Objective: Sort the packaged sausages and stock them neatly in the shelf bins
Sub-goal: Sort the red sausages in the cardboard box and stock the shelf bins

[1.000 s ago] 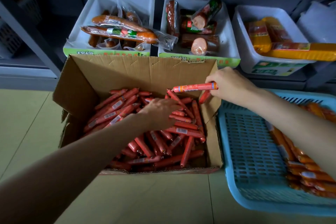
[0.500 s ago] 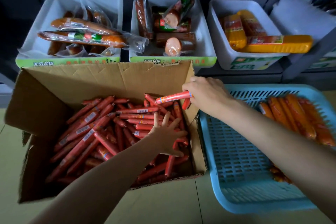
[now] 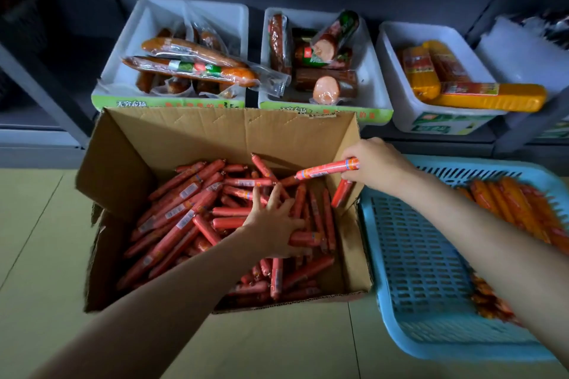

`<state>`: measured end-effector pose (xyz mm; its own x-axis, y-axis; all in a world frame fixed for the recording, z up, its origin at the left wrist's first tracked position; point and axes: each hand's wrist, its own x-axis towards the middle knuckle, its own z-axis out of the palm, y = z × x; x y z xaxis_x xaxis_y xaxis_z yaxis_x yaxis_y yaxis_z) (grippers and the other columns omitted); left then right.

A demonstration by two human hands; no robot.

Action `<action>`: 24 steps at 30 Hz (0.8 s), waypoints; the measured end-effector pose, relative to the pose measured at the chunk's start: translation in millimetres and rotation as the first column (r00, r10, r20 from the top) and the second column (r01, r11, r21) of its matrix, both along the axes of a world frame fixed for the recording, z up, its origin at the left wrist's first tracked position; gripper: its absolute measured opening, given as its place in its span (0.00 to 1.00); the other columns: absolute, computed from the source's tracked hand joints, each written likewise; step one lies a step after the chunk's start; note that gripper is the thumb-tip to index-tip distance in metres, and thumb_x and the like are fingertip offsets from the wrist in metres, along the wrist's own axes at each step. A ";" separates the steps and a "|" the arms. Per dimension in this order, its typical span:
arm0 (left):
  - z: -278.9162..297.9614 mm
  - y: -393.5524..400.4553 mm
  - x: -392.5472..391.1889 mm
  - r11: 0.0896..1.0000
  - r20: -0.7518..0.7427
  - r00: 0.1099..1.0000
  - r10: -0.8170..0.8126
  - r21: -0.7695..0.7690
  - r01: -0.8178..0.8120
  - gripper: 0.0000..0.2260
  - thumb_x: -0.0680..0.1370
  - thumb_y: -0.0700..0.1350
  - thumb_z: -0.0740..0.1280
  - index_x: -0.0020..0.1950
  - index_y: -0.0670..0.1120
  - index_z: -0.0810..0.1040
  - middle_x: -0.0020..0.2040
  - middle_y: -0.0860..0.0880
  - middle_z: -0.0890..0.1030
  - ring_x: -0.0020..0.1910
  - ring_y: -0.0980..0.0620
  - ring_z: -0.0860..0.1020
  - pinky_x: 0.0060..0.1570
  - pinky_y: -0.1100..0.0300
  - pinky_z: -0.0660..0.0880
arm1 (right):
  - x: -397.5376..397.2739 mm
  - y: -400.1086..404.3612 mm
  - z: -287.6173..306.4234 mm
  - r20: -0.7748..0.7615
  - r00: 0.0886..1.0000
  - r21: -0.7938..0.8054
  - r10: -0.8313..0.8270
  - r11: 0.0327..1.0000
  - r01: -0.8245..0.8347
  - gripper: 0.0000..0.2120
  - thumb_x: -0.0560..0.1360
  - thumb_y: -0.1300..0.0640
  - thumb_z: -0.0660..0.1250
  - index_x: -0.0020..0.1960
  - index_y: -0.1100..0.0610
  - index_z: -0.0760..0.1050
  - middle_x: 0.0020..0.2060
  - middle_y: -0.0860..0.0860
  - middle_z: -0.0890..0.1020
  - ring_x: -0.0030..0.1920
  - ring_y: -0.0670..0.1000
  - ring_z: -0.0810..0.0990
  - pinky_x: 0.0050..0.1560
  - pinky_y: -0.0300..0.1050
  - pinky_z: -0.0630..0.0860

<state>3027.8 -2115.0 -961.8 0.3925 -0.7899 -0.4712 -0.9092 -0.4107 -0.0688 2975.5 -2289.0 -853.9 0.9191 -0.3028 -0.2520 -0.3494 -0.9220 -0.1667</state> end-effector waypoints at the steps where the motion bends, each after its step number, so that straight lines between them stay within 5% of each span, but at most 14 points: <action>1: 4.4 3.5 1.5 1.000 0.011 1.000 -0.001 -0.031 0.002 0.30 0.74 0.71 0.51 0.72 0.59 0.62 0.77 0.47 0.52 0.75 0.37 0.42 0.65 0.29 0.42 | 0.9 0.7 1.5 -0.010 1.000 0.021 -0.008 1.000 0.008 0.08 0.73 0.57 0.70 0.36 0.53 0.75 0.33 0.51 0.73 0.41 0.55 0.76 0.39 0.48 0.73; 5: 14.1 28.3 20.0 0.982 0.119 0.992 -0.046 -0.179 0.067 0.27 0.74 0.70 0.52 0.65 0.57 0.73 0.73 0.50 0.61 0.73 0.39 0.55 0.68 0.37 0.55 | -1.6 4.1 8.0 -0.012 1.000 0.062 -0.024 0.998 0.024 0.12 0.73 0.55 0.71 0.32 0.55 0.74 0.29 0.53 0.75 0.30 0.52 0.78 0.37 0.47 0.78; 9: 23.9 81.0 56.9 0.951 0.262 0.965 0.015 -0.302 0.067 0.27 0.72 0.66 0.50 0.46 0.53 0.85 0.59 0.48 0.79 0.54 0.40 0.78 0.49 0.48 0.78 | -5.2 7.3 1.4 0.053 0.998 0.121 -0.018 0.993 0.012 0.09 0.74 0.55 0.70 0.43 0.61 0.79 0.31 0.53 0.80 0.30 0.47 0.81 0.37 0.43 0.78; 10: 26.5 97.6 63.9 0.952 0.232 0.970 0.070 -0.305 0.005 0.25 0.73 0.64 0.52 0.45 0.52 0.85 0.60 0.47 0.78 0.55 0.39 0.78 0.51 0.48 0.77 | -5.9 10.2 -3.9 0.084 0.996 0.096 0.010 0.995 -0.018 0.09 0.74 0.54 0.70 0.46 0.61 0.80 0.36 0.53 0.80 0.37 0.50 0.81 0.42 0.44 0.76; 12: 27.7 130.0 71.7 0.965 0.210 0.956 0.207 -0.203 -0.164 0.21 0.77 0.62 0.55 0.59 0.54 0.79 0.71 0.49 0.66 0.64 0.43 0.72 0.61 0.50 0.71 | -7.7 21.4 -19.5 0.172 0.981 0.060 0.090 0.993 -0.102 0.11 0.75 0.55 0.69 0.52 0.62 0.79 0.48 0.54 0.77 0.49 0.55 0.77 0.51 0.45 0.70; 15: 22.6 165.2 76.4 0.928 0.148 0.916 0.374 -0.049 -0.370 0.21 0.78 0.62 0.54 0.68 0.56 0.69 0.74 0.52 0.57 0.72 0.44 0.58 0.66 0.48 0.64 | -12.8 50.6 -41.7 0.273 0.948 0.139 0.163 0.969 -0.206 0.15 0.77 0.58 0.65 0.62 0.62 0.74 0.60 0.53 0.70 0.56 0.54 0.75 0.58 0.46 0.69; 17: 24.9 167.8 74.7 0.906 0.111 0.910 0.399 -0.199 -0.373 0.20 0.79 0.60 0.54 0.69 0.56 0.69 0.74 0.51 0.60 0.73 0.40 0.57 0.66 0.44 0.62 | -13.1 66.8 -58.6 0.265 0.937 0.166 0.228 0.946 -0.277 0.18 0.78 0.57 0.62 0.67 0.60 0.70 0.66 0.52 0.66 0.62 0.53 0.72 0.63 0.46 0.68; 20: 34.3 147.0 75.8 0.809 0.062 0.939 0.340 -0.529 -0.258 0.27 0.74 0.60 0.51 0.68 0.52 0.72 0.66 0.46 0.72 0.66 0.37 0.70 0.59 0.41 0.69 | -15.5 82.0 -80.1 0.074 0.952 0.303 0.297 0.903 -0.305 0.21 0.79 0.52 0.60 0.71 0.56 0.65 0.71 0.50 0.62 0.68 0.50 0.68 0.67 0.43 0.64; 24: 27.8 98.8 56.5 0.838 -0.051 0.986 0.160 -0.520 -0.163 0.33 0.73 0.61 0.45 0.73 0.49 0.65 0.74 0.47 0.63 0.74 0.45 0.60 0.69 0.46 0.61 | -11.0 69.4 -91.8 0.026 0.998 0.393 0.065 0.917 -0.070 0.20 0.79 0.59 0.60 0.71 0.57 0.65 0.69 0.53 0.68 0.68 0.52 0.68 0.66 0.41 0.64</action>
